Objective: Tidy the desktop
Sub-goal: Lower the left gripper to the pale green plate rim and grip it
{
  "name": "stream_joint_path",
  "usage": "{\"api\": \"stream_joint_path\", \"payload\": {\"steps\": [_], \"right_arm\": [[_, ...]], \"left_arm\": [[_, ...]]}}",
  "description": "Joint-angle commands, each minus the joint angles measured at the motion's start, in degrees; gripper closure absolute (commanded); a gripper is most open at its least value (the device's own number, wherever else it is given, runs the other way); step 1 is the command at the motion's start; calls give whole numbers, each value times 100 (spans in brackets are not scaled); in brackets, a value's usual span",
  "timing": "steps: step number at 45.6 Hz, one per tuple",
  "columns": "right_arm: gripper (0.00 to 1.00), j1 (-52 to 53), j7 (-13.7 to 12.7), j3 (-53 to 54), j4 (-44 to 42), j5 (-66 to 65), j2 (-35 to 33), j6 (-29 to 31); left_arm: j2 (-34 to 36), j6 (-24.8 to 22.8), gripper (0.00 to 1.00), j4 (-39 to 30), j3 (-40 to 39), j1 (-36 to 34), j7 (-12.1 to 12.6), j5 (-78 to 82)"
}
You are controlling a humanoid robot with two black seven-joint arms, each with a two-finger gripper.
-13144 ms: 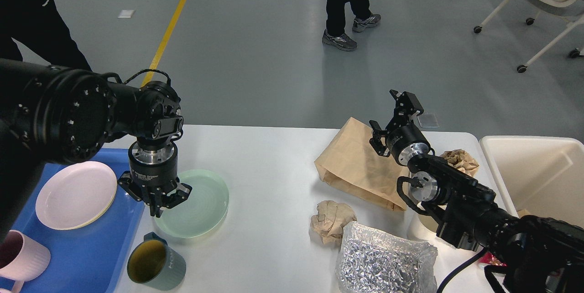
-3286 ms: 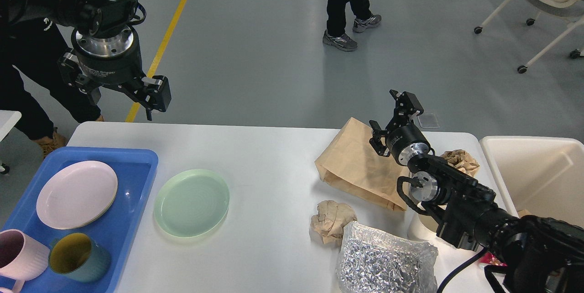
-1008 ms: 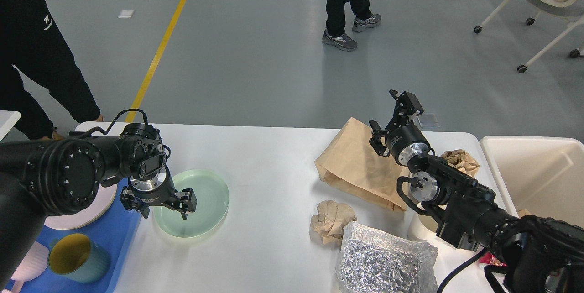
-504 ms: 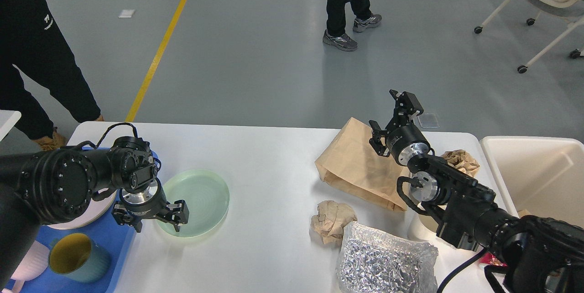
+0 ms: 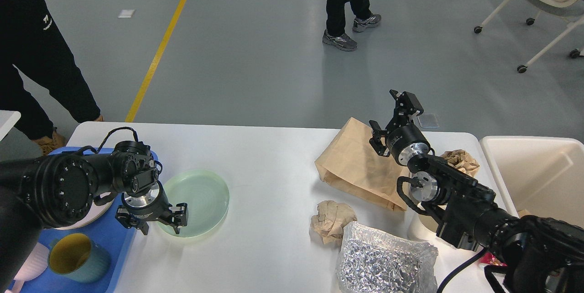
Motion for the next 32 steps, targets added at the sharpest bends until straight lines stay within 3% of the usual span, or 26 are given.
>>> {"api": "stream_joint_path", "payload": {"steps": [1,22,32], "right_arm": [[0,0,0,0,0,0,0,9],[0,0,0,0,0,0,0,0],[0,0,0,0,0,0,0,0]], "left_arm": [[-4,151,28,13,0,79,7,-1],[14,116,70,4,0,105,7,-132],[14,89,82,4,0,105,7,-132]]}}
